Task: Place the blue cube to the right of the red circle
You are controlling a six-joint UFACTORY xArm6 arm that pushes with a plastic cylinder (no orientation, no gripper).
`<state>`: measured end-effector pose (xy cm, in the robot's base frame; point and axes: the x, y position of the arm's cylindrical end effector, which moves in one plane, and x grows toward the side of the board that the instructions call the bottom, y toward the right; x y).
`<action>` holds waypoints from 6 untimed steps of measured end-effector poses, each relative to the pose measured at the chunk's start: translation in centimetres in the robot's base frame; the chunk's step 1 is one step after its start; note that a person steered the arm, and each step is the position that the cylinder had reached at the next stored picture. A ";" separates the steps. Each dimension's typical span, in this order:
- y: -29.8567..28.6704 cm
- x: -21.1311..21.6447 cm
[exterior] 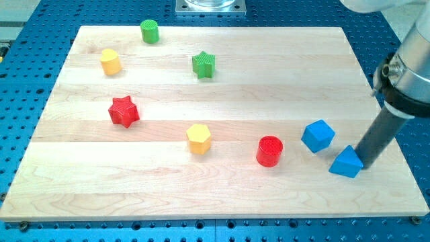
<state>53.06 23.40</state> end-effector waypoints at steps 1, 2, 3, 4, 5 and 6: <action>-2.2 -6.2; -9.9 -8.5; -9.4 -4.3; -3.6 -2.2; -3.6 -5.3; 4.3 -5.0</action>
